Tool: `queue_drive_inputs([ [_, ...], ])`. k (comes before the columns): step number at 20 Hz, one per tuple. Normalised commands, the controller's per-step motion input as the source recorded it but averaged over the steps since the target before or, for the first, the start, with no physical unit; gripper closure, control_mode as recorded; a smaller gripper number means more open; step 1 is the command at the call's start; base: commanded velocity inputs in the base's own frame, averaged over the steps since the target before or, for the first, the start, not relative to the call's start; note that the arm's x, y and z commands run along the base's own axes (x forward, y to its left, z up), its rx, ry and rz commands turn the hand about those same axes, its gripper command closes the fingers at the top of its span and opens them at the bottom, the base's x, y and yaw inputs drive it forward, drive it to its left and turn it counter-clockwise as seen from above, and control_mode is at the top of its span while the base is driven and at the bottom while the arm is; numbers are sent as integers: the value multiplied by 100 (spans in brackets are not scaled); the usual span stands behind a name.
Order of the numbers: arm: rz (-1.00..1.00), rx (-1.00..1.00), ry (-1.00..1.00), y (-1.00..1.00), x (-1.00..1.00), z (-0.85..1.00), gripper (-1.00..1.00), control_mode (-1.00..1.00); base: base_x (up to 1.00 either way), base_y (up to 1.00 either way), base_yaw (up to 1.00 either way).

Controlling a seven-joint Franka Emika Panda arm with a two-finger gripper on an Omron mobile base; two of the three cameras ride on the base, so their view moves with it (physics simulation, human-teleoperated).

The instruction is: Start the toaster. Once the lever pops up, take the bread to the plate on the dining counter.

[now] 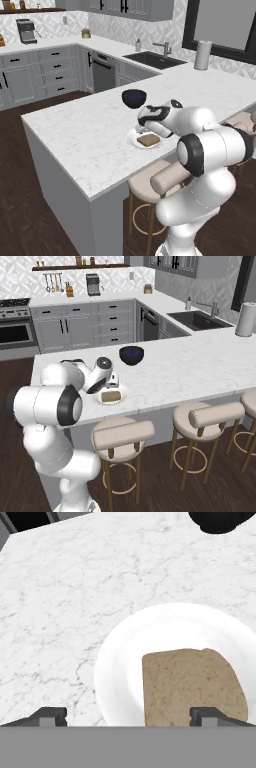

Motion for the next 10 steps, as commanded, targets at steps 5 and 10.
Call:
queue_drive_inputs([
  [5,0,-20,0,0,-12,64,-100,-100,0,0,0],
  [10,0,-24,0,9,-40,87,-100,-100,0,0,0],
])
